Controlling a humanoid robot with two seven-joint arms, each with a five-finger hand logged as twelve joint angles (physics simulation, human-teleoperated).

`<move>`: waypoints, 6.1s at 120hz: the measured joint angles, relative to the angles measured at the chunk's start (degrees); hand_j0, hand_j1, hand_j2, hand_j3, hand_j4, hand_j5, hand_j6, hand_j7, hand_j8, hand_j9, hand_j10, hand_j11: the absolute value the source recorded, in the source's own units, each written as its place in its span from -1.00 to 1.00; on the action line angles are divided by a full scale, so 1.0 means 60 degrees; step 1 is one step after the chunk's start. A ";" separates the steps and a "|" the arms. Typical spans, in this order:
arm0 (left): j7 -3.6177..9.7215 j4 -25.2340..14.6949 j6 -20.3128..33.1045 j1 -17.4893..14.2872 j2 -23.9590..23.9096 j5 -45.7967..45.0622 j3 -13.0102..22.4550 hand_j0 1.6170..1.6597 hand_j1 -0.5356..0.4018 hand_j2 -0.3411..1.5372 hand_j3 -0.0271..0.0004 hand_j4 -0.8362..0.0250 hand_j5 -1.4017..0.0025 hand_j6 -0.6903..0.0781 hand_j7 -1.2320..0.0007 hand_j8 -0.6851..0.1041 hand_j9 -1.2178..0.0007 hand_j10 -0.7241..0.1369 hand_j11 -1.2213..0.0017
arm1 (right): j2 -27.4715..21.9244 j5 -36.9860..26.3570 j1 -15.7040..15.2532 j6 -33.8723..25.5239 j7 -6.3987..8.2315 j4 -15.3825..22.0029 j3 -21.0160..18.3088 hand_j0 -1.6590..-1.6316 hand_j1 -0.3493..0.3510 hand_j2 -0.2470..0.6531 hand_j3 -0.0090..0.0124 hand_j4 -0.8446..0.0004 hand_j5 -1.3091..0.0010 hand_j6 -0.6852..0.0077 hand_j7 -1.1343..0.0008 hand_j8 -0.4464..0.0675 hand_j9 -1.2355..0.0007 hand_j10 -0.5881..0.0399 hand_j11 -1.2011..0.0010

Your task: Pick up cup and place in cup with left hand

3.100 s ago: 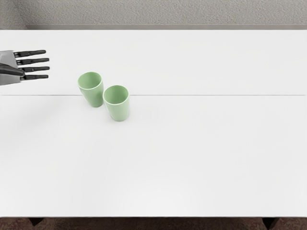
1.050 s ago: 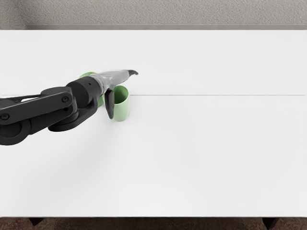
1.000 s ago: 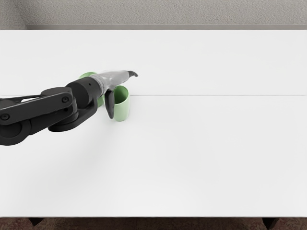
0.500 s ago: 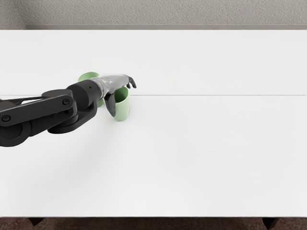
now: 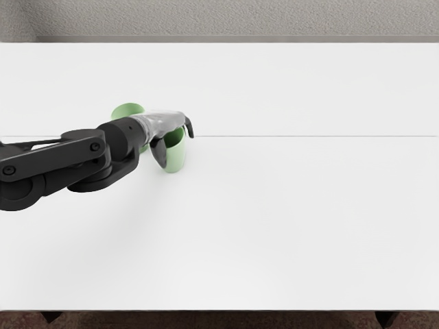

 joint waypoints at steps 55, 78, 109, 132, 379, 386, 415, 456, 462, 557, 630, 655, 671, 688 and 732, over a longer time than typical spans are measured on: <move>-0.0004 0.0224 -0.0409 -0.0600 0.0075 -0.0752 -0.0041 0.65 -0.09 -0.53 0.97 -0.18 0.06 -0.06 -0.08 0.10 -0.10 -0.11 -0.11 | 0.0000 0.0000 0.0000 0.0000 0.0000 0.0000 0.0000 -0.93 -0.90 -0.46 -0.16 0.93 0.94 0.90 0.94 0.63 0.94 0.79 0.94; -0.0003 0.0318 -0.0447 -0.1133 0.0116 -0.1007 -0.0064 0.67 -0.08 -0.57 0.97 -0.19 0.04 -0.07 -0.08 0.10 -0.12 -0.10 -0.11 | 0.0000 0.0000 0.0000 0.0000 0.0000 0.0000 0.0000 -0.93 -0.90 -0.46 -0.16 0.93 0.94 0.90 0.94 0.63 0.94 0.79 0.94; -0.0002 0.0913 -0.0701 -0.1830 0.0024 -0.1093 -0.0043 0.68 -0.07 -0.57 0.97 -0.20 0.04 -0.07 -0.09 0.11 -0.12 -0.10 -0.11 | 0.0000 0.0000 0.0001 0.0000 0.0000 0.0000 0.0000 -0.93 -0.90 -0.46 -0.16 0.93 0.94 0.90 0.94 0.63 0.94 0.79 0.94; -0.0002 0.1397 -0.0938 -0.2248 0.0014 -0.1144 -0.0023 0.69 -0.07 -0.59 0.97 -0.20 0.04 -0.08 -0.09 0.09 -0.12 -0.11 -0.11 | 0.0000 0.0000 0.0000 0.0001 0.0000 0.0000 0.0000 -0.93 -0.90 -0.46 -0.16 0.93 0.94 0.90 0.94 0.63 0.94 0.79 0.94; -0.0002 0.3313 -0.3579 -0.3293 0.0461 -0.3344 -0.0068 0.68 -0.08 -0.58 0.97 -0.22 0.04 -0.07 -0.09 0.11 -0.12 -0.10 -0.12 | 0.0000 0.0000 0.0000 0.0001 0.0000 0.0000 0.0000 -0.93 -0.90 -0.46 -0.16 0.93 0.94 0.90 0.94 0.63 0.94 0.79 0.94; -0.0003 0.3312 -0.3474 -0.3292 0.0468 -0.3337 -0.0069 0.68 -0.09 -0.58 0.97 -0.22 0.04 -0.07 -0.09 0.11 -0.13 -0.09 -0.12 | 0.0000 0.0000 0.0000 0.0000 0.0000 0.0000 0.0000 -0.93 -0.91 -0.46 -0.16 0.93 0.94 0.90 0.94 0.63 0.94 0.79 0.94; -0.0003 0.3322 -0.3348 -0.3103 0.0447 -0.3311 -0.0059 0.69 -0.09 -0.59 0.97 -0.23 0.03 -0.07 -0.09 0.11 -0.13 -0.09 -0.12 | 0.0000 0.0000 0.0000 0.0000 0.0000 0.0000 0.0000 -0.93 -0.91 -0.46 -0.16 0.93 0.94 0.90 0.94 0.63 0.94 0.79 0.94; -0.0002 0.3325 -0.3337 -0.2956 0.0424 -0.3297 -0.0061 0.70 -0.10 -0.56 0.97 -0.23 0.03 -0.07 -0.10 0.12 -0.13 -0.09 -0.12 | 0.0000 0.0000 0.0000 0.0000 0.0000 0.0000 0.0000 -0.93 -0.91 -0.46 -0.16 0.93 0.94 0.90 0.94 0.63 0.94 0.79 0.94; -0.0002 0.3325 -0.3338 -0.2945 0.0410 -0.3300 -0.0061 0.70 -0.10 -0.56 0.97 -0.23 0.03 -0.05 -0.10 0.14 -0.13 -0.07 -0.12 | 0.0000 0.0000 0.0000 0.0000 0.0000 0.0000 0.0000 -0.93 -0.91 -0.46 -0.16 0.93 0.94 0.90 0.94 0.63 0.94 0.79 0.94; -0.0003 0.3319 -0.2639 -0.2545 0.0342 -0.3282 0.0009 0.70 -0.09 -0.57 0.97 -0.23 0.02 -0.07 -0.10 0.10 -0.12 -0.09 -0.13 | 0.0000 0.0000 0.0000 0.0000 0.0000 0.0000 0.0000 -0.93 -0.91 -0.46 -0.16 0.93 0.94 0.90 0.94 0.63 0.94 0.79 0.94; -0.0004 0.3287 -0.2135 -0.2340 0.0263 -0.3208 0.0130 0.78 0.13 -0.59 0.97 0.06 0.36 0.12 0.26 0.19 0.23 0.07 0.21 | 0.0000 0.0001 0.0000 0.0000 0.0000 0.0000 0.0000 -0.93 -0.91 -0.46 -0.16 0.93 0.94 0.90 0.94 0.63 0.94 0.78 0.94; -0.0003 0.3301 -0.2089 -0.2340 0.0263 -0.3287 0.0139 0.87 0.62 -0.62 0.97 0.62 0.77 0.54 0.73 0.53 0.72 0.45 0.71 | 0.0000 0.0000 0.0000 0.0000 0.0000 0.0000 0.0000 -0.93 -0.91 -0.46 -0.16 0.93 0.94 0.90 0.94 0.63 0.94 0.78 0.94; -0.0003 0.3307 -0.2063 -0.2394 0.0048 -0.3300 0.0140 0.90 0.75 -0.63 0.97 0.77 0.88 0.66 0.86 0.62 0.85 0.56 0.85 | 0.0000 0.0000 0.0000 0.0000 0.0000 0.0000 0.0000 -0.93 -0.90 -0.46 -0.16 0.93 0.94 0.90 0.94 0.63 0.94 0.79 0.94; -0.0003 0.3309 -0.2055 -0.2494 -0.0169 -0.3303 0.0140 0.91 0.82 -0.63 0.97 0.85 0.94 0.72 0.93 0.68 0.93 0.62 0.92 | 0.0000 0.0000 0.0000 0.0000 0.0000 0.0000 0.0000 -0.93 -0.91 -0.46 -0.16 0.93 0.94 0.90 0.94 0.63 0.94 0.79 0.94; -0.0003 0.3243 -0.2100 -0.2504 -0.1703 -0.3421 0.0122 0.92 0.88 -0.63 0.97 0.92 0.99 0.78 0.99 0.72 0.99 0.67 0.98 | 0.0000 0.0000 0.0000 0.0000 0.0000 0.0000 0.0000 -0.93 -0.91 -0.46 -0.16 0.93 0.94 0.90 0.94 0.63 0.94 0.79 0.94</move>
